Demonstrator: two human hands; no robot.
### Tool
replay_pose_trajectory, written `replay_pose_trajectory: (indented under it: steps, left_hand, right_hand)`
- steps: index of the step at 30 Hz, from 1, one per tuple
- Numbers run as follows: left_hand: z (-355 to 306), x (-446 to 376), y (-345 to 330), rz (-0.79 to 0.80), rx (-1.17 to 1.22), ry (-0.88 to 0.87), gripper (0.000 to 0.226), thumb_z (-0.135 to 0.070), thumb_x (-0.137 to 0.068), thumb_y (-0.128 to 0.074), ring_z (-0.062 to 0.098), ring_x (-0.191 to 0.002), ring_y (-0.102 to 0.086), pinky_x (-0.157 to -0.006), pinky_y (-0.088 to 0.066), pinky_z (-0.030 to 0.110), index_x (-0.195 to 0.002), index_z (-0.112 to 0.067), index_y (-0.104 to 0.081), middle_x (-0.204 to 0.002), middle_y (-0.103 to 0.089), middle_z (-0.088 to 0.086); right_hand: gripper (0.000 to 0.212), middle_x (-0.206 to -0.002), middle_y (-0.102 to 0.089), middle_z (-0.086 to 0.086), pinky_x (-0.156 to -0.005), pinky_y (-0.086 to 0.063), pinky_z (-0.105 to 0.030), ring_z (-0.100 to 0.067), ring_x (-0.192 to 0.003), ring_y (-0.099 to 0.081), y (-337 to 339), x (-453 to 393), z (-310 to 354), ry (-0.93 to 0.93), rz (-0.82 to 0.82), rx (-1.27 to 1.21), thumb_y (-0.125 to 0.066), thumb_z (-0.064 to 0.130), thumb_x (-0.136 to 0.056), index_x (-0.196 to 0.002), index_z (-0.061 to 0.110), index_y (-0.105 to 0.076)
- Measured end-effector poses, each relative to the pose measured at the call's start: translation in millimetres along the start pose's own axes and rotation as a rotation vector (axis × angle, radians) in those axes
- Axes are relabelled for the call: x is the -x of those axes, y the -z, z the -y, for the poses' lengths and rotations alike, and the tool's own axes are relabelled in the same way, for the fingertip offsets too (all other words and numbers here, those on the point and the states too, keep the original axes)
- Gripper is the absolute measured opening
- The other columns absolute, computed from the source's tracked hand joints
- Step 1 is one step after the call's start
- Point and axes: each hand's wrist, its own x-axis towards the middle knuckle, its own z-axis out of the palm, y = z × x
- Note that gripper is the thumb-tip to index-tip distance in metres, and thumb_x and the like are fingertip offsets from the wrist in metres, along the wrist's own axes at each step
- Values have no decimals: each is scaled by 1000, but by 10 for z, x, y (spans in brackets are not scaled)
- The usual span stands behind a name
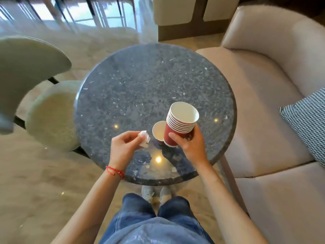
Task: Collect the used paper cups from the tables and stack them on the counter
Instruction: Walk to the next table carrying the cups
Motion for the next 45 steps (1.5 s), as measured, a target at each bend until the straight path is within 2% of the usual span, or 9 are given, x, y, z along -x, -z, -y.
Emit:
replay_pose_trajectory:
  steps: [8,13,17,20,24,28,31,39,45]
  left_hand:
    - [22,-184,292,-65,23,26,7,-8,-79,-70,3,-65,-67,-59,-53,14,-80,-14,-70,-79,-70,6]
    - [62,-272,326,-73,30,68,6,-7,-78,-71,3,-64,-66,-57,-53,14,-79,-13,-71,-78,-70,5]
    - [94,-353,325,-63,39,91,8,-8,-78,-71,2,-64,-66,-56,-52,14,-75,-16,-71,-77,-71,3]
    - [130,-401,324,-54,33,108,8,-8,-78,-71,2,-63,-66,-55,-52,13,-75,-16,-70,-76,-70,3]
    - [182,-462,346,-48,21,132,9,-8,-78,-71,4,-62,-66,-55,-52,14,-74,-16,-70,-76,-70,3]
    - [227,-508,393,-38,43,145,10,-6,-77,-71,4,-61,-67,-53,-52,14,-74,-15,-70,-70,-71,-2]
    - [258,-540,430,-39,29,155,9,-9,-77,-72,4,-61,-67,-53,-52,15,-73,-17,-70,-63,-72,-8]
    - [396,-628,503,-44,-13,161,5,-14,-77,-73,16,-70,-69,-65,-58,28,-75,-18,-71,-79,-72,8]
    - [417,-647,572,-67,10,168,4,-14,-77,-73,11,-68,-68,-60,-56,20,-76,-18,-71,-78,-72,4]
  right_hand:
    - [55,-106,-64,9,-89,-52,-33,-11,-101,-63,-305,-366,-107,5,20,74,-85,17,-65,-106,29,-51]
    - [60,-104,-57,27,-78,-43,-4,17,-97,-53,-322,-436,-179,8,17,217,-84,33,-63,-111,33,-47]
    - [60,-106,-58,16,-78,-40,-8,1,-98,-56,-356,-453,-260,-20,29,268,-84,31,-65,-111,29,-46]
    - [61,-104,-55,22,-73,-38,1,15,-94,-53,-400,-408,-347,-11,49,285,-85,29,-65,-110,32,-45]
    - [67,-110,-54,23,-77,-39,0,3,-100,-52,-449,-358,-470,-35,66,308,-85,32,-64,-114,41,-41]
    - [79,-116,-51,26,-80,-40,-1,15,-105,-49,-494,-318,-567,-79,64,290,-85,46,-54,-113,58,-35]
    - [93,-116,-50,26,-80,-40,0,12,-105,-49,-542,-287,-651,-116,55,299,-83,57,-43,-123,44,-37]
    - [77,-113,-51,28,-78,-41,-1,20,-103,-48,-615,-303,-720,-137,29,289,-86,35,-57,-112,56,-36]
    - [76,-116,-55,23,-88,-48,-17,8,-109,-53,-692,-380,-526,-146,128,178,-86,25,-62,-121,41,-42]
